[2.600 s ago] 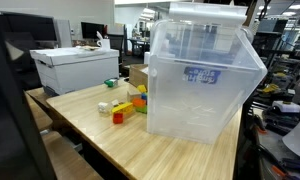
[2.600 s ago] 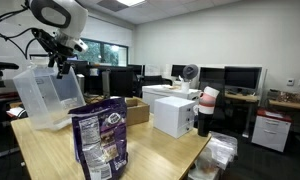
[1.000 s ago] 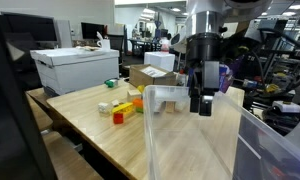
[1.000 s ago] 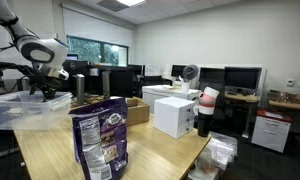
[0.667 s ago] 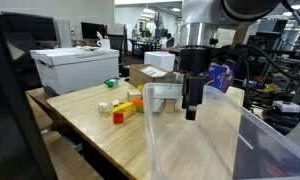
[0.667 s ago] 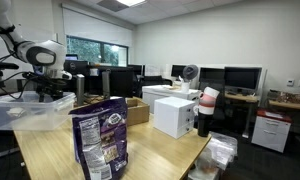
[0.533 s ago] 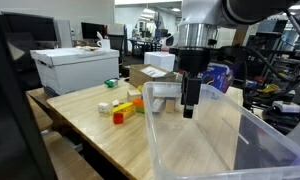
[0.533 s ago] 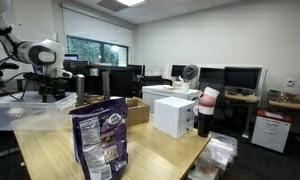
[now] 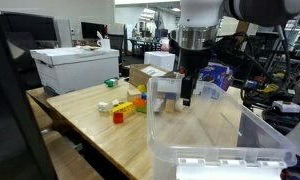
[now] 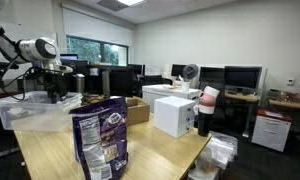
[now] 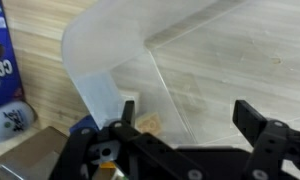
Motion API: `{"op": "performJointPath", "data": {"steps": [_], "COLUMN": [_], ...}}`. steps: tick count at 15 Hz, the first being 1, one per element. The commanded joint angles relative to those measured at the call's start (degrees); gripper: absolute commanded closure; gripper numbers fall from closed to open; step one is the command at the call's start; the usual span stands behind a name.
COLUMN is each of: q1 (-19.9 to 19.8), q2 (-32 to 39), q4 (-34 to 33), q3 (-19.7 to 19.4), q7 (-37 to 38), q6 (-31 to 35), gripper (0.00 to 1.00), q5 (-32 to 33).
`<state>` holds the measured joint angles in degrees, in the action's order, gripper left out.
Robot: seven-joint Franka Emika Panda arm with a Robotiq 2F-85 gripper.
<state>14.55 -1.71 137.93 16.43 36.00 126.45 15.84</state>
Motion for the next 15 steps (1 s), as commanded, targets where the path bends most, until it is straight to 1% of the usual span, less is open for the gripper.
{"op": "performJointPath", "data": {"steps": [1,3,7,9,10,11,12,13,15], "q1": [0.46,0.82,1.39,1.71,2.19,3.08,3.31,3.67,4.61], "q2": [-2.02,-4.11,-6.4,-8.05,-9.44,-8.94,-9.27,-9.68,-10.66], "q4": [-0.02,1.26,2.71,4.01,5.35,6.81,7.48,8.43,10.66], "q3": [0.48,1.06,1.47,1.79,2.39,2.93,3.12,3.24,3.28], "q7": [8.9,15.1,18.91,20.32,20.68,17.66,17.13,16.65,14.79], "q6": [-7.72,-13.83,-17.15,-18.15,-18.7,-14.71,-13.36,-11.54,-6.12], "gripper": [0.0,0.0,0.0,0.0,0.0,0.25,0.26,0.3,0.43], "q5": [0.59,-2.73,-8.26,-11.98,-15.32,-19.43,-21.31,-23.18,-27.91]}}
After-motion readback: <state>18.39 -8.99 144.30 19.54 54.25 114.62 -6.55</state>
